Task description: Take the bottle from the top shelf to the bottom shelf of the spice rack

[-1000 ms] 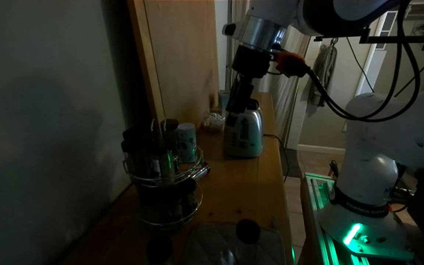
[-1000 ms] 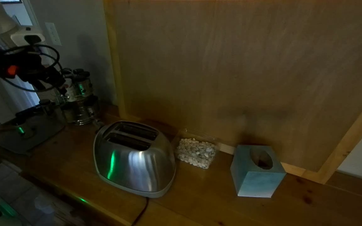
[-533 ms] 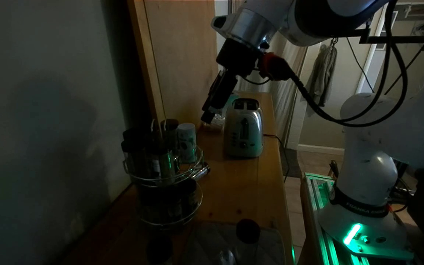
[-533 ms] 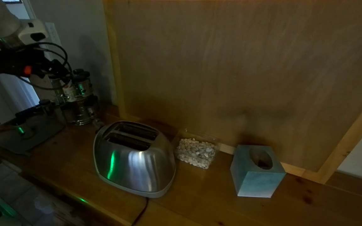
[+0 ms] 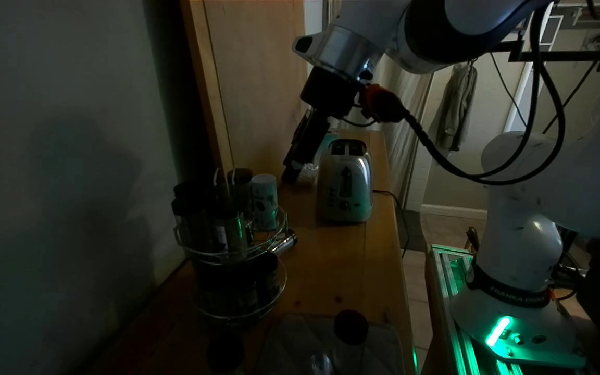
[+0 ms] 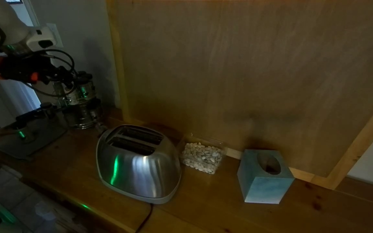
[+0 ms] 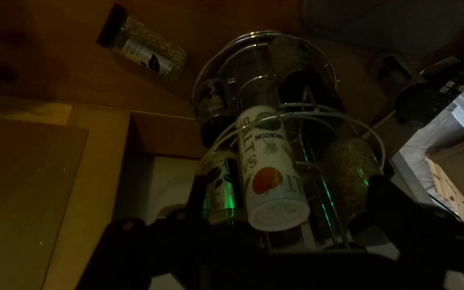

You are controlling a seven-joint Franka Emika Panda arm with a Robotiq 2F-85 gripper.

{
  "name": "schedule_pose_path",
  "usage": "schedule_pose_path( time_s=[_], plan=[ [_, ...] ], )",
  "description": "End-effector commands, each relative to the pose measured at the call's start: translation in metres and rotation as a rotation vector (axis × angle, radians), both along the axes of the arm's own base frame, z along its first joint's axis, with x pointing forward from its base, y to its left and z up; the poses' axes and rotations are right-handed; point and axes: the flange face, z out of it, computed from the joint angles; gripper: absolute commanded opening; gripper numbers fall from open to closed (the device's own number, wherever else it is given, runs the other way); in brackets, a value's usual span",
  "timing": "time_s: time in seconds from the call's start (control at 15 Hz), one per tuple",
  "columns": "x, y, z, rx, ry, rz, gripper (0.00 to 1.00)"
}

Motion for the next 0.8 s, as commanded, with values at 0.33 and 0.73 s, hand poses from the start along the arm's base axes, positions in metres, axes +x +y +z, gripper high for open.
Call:
schedule_pose_path(
  time_s=[0.33,0.73],
  plan=[
    [0.018,0.014,-0.013,0.049,-0.05,-0.016,0.96],
    [0.025,0.019,-0.02,0.041,-0.076,-0.017,0.48]
  ],
)
